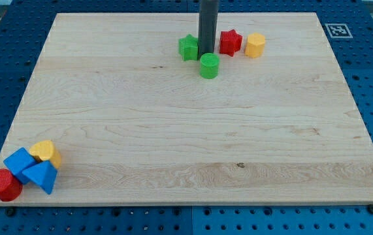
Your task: Move the green circle to the bottom of the green star
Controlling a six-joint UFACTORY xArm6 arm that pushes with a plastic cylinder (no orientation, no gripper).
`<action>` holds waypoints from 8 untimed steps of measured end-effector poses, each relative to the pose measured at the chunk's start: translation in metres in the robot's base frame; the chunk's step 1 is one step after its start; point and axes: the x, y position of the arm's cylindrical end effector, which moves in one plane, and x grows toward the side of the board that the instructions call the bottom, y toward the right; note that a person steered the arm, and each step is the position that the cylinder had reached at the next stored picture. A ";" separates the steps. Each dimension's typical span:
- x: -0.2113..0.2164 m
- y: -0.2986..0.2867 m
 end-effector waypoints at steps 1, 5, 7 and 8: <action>0.000 0.015; 0.045 0.059; 0.059 0.037; 0.057 0.026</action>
